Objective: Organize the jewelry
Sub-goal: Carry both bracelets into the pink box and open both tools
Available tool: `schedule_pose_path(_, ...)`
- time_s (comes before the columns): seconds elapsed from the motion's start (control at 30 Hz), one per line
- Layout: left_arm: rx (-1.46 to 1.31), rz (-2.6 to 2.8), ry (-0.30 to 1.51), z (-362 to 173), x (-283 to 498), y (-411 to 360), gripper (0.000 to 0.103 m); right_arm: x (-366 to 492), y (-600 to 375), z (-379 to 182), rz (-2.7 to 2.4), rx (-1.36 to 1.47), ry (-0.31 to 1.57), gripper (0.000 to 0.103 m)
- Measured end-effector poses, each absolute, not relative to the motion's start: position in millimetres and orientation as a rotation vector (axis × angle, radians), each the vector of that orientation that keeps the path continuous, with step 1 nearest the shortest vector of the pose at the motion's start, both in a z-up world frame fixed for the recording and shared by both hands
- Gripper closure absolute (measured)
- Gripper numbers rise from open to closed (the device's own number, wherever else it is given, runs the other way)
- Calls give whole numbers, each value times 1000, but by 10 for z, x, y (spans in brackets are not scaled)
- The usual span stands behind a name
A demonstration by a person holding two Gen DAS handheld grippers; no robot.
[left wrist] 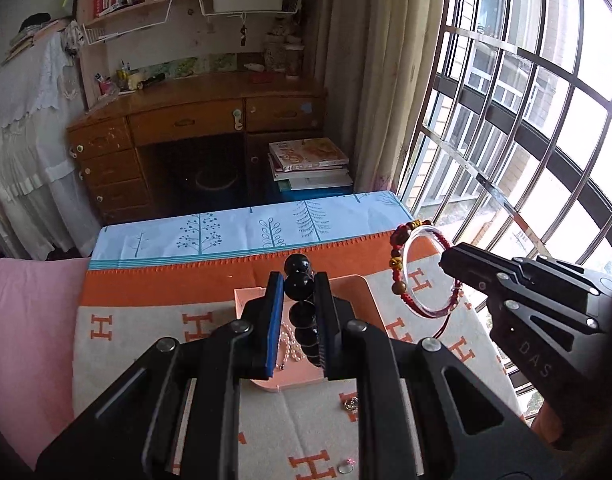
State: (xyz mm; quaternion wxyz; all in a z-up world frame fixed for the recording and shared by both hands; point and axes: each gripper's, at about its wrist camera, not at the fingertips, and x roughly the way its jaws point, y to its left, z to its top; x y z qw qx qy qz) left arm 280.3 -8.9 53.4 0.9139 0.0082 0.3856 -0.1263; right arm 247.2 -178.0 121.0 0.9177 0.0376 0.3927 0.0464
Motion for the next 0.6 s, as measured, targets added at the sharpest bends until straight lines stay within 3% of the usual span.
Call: schedule_pose_path(0.6, 75, -252, 969, -783, 3341, -342, 90, 3361, -1813, -729, 58, 62, 1064, 97)
